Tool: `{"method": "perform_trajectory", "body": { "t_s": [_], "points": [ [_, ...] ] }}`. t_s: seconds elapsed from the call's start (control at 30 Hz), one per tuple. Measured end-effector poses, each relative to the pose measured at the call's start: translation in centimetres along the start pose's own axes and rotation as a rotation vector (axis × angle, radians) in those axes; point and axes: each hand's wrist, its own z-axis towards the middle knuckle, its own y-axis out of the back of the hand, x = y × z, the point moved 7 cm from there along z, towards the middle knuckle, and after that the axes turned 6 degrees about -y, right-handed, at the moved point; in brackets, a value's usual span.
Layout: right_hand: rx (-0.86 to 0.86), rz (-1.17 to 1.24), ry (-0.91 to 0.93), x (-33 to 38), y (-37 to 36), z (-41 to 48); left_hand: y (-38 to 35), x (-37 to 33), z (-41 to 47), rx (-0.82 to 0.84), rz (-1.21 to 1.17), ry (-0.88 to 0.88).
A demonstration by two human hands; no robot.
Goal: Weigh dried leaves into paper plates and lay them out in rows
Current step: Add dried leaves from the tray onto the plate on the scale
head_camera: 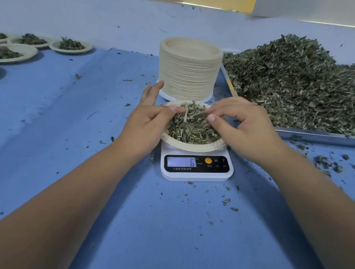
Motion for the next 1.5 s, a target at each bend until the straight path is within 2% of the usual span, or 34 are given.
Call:
{"method": "perform_trajectory", "body": {
  "t_s": [0.23,0.4,0.47,0.57,0.67,0.77,0.9,0.97,1.07,1.17,1.33,1.4,1.5],
  "points": [
    [-0.144,-0.039,0.08,0.1,0.6,-0.2,0.9,0.7,-0.1,-0.114,-0.081,0.094],
    [-0.197,-0.108,-0.014,-1.3,1.4,-0.1,1.1,0.6,-0.1,-0.146,-0.193,0.087],
    [-0.17,-0.072,-0.034,-1.3,1.4,-0.2,0.8,0.3,-0.2,-0.109,-0.194,0.052],
    [-0.073,-0.055,0.075,0.1,0.5,-0.4,0.5,0.5,-0.1,-0.069,-0.149,0.031],
    [0.021,-0.129,0.167,1.1,-0.6,-0.7,0.9,1.0,0.0,-0.099,-0.188,0.055],
    [0.019,-0.136,0.208,1.1,-0.5,-0.6,1.6,1.1,0.1,-0.154,-0.275,0.087],
    [-0.105,-0.148,0.117,0.0,0.8,-0.2,1.5,1.1,0.2,-0.145,-0.305,0.105],
    [-0.173,-0.263,0.004,-1.5,1.8,0.1,1.2,1.2,0.2,-0.125,-0.286,0.094],
    [-0.097,-0.488,-0.189,-4.5,2.6,0.5,0.9,1.5,0.2,-0.101,-0.24,0.076],
    [-0.013,-0.516,-0.31,-6.4,2.4,0.3,1.0,2.0,0.4,-0.124,-0.199,0.13],
    [-0.082,-0.624,-0.315,-7.1,2.7,0.5,1.3,2.3,0.5,-0.19,-0.198,0.165],
    [-0.047,-0.697,-0.333,-7.7,2.6,0.4,1.2,2.2,0.5,-0.193,-0.223,0.169],
    [-0.082,-0.634,-0.347,-7.9,2.8,0.4,1.2,2.0,0.4,-0.207,-0.234,0.177]
  ]
}}
